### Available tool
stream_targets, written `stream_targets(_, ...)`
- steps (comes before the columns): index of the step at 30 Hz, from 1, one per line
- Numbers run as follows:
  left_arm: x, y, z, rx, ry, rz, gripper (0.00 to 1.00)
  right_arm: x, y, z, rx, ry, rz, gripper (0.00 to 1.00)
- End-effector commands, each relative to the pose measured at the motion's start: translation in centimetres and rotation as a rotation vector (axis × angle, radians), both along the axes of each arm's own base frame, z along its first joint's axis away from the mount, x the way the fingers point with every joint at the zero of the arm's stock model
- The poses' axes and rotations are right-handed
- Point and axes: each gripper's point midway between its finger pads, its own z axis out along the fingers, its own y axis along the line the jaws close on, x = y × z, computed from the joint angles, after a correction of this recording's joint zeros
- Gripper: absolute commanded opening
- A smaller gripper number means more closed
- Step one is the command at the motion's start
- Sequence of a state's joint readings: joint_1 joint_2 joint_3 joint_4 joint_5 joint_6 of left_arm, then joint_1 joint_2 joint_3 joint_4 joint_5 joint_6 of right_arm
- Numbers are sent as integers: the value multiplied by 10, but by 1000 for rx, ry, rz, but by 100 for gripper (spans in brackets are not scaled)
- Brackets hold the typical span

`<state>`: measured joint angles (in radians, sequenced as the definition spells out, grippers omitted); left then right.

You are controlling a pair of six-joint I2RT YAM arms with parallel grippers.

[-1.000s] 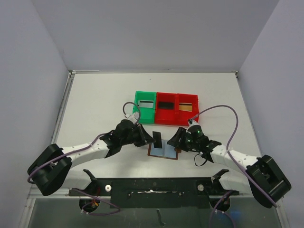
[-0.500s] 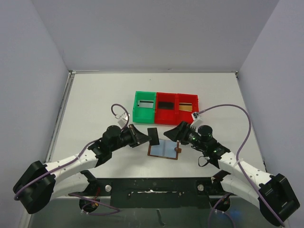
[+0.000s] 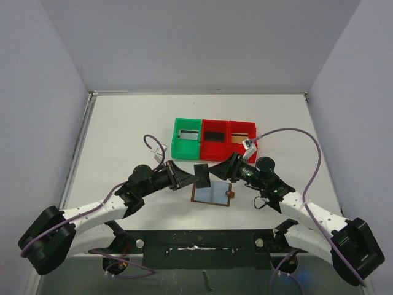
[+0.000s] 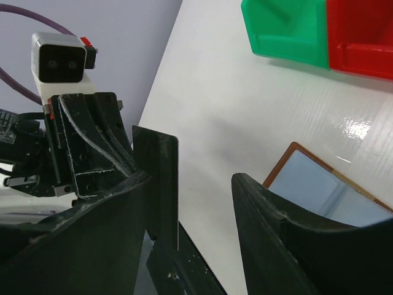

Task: Take the credit cards out of the card holder

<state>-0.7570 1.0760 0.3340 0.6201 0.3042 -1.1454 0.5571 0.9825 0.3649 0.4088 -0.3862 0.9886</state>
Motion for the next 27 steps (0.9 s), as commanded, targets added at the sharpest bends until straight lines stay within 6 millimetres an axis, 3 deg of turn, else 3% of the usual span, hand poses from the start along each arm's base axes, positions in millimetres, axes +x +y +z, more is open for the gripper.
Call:
stream_targets(1, -4, -6, 29, -120, -70, -53, 0, -3, 17, 29, 58, -83, 104, 52)
stream_targets(3, -4, -8, 28, -121, -69, -59, 0, -6, 22, 31, 69, -82, 129, 45)
stream_targets(27, -2, 0, 33, -123, -96, -21, 0, -33, 33, 49, 221, -102, 321, 18)
